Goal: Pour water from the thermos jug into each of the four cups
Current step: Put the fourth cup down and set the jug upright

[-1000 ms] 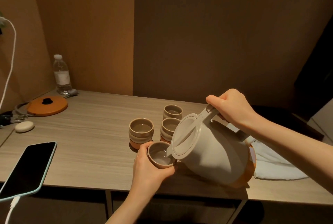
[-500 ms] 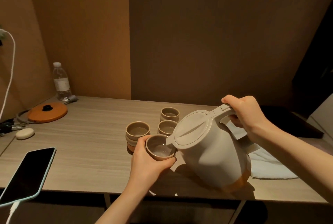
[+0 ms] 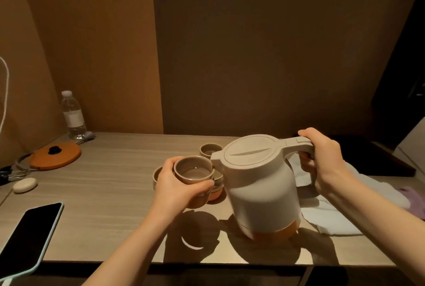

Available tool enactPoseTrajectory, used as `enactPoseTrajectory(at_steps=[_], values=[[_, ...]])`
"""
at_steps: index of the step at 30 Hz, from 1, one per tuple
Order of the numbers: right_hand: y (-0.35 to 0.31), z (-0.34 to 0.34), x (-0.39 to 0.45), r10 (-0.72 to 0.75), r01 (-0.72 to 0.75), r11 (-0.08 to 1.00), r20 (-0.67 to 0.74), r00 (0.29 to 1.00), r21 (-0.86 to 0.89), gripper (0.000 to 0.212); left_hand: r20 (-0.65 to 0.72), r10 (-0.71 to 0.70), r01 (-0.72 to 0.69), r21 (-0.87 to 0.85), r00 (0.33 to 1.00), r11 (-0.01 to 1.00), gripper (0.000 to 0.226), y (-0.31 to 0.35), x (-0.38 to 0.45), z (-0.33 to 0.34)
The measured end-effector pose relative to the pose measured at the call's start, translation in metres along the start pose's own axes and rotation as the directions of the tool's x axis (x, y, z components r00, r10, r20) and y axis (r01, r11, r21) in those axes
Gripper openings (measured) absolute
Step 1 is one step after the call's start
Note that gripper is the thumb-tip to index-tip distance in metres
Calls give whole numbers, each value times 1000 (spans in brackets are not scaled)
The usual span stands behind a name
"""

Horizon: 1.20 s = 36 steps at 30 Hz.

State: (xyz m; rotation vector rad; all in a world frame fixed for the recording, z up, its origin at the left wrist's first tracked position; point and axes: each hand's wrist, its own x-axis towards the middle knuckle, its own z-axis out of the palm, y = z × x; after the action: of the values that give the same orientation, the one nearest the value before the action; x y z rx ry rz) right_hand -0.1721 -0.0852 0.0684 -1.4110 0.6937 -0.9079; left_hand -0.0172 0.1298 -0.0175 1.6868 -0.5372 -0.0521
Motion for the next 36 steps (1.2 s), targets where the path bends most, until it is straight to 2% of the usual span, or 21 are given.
enactPoseTrajectory(at_steps=[5,11,17,22,27,36], values=[[4,-4,13,18,-12,997,-84,996,71,30,2,10,-10,15,1000,1000,71,12,28,-3],[10,-2,32,20,-16,999,-125,992,38,28,-20,-14,15,87,1000,996,73,12,80,-6],[18,3,49,5,-5,1000,-128,992,4,29,-34,-104,109,240,994,965,88,-9,138,-6],[28,9,62,14,-12,1000,-120,993,14,31,13,-191,174,357,982,918,90,-35,175,-7],[34,14,72,23,-20,999,-108,994,26,36,65,-264,224,365,962,904,83,-56,196,-9],[40,18,81,33,-32,999,-108,994,15,36,120,-324,240,447,938,862,88,-79,209,-6]])
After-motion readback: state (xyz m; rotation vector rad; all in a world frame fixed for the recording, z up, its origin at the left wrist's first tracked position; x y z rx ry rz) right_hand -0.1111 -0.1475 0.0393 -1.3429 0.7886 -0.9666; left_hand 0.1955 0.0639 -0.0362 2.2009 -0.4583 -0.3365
